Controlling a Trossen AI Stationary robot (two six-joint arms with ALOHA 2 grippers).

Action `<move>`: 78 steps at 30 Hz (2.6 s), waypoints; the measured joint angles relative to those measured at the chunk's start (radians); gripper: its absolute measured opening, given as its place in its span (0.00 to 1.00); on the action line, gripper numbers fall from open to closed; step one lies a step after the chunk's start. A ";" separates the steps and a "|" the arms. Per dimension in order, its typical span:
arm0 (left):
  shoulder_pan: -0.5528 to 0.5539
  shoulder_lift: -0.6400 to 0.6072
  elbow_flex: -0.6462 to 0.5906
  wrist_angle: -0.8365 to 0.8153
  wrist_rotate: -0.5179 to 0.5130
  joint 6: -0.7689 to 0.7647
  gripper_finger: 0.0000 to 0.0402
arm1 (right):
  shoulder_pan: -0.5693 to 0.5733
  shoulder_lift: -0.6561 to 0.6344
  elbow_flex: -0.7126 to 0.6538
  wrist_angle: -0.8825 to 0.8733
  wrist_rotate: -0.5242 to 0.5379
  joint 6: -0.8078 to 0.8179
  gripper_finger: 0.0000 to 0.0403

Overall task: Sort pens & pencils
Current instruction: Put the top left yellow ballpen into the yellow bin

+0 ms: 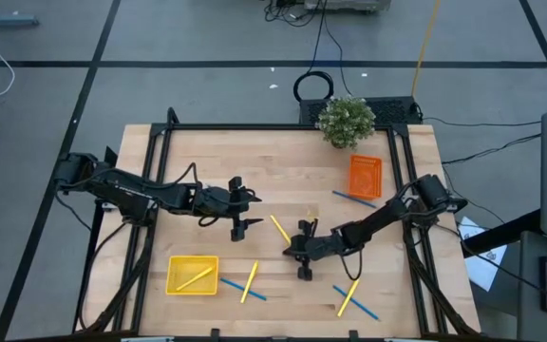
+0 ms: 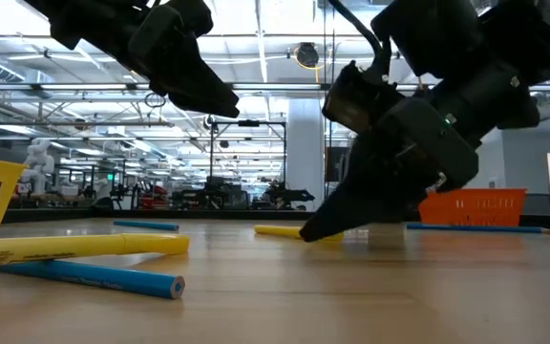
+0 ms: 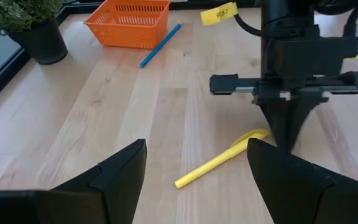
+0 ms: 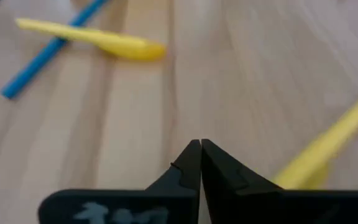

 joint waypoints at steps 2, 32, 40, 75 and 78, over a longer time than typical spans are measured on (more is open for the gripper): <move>0.000 0.000 0.000 -0.001 0.000 -0.009 0.71 | 0.000 -0.002 0.001 -0.015 0.001 0.002 0.00; 0.000 0.000 0.000 -0.018 0.000 -0.015 0.71 | 0.061 -0.195 -0.001 -0.356 0.186 0.111 0.00; 0.000 0.000 0.000 -0.018 0.000 -0.015 0.71 | 0.081 -0.189 -0.001 -0.318 0.165 0.109 0.12; 0.000 0.000 0.000 -0.018 0.000 -0.018 0.71 | 0.050 -0.047 0.004 -0.397 0.309 0.316 0.09; 0.000 0.000 0.000 -0.018 0.000 -0.018 0.71 | 0.050 -0.046 0.003 -0.409 0.308 0.295 0.07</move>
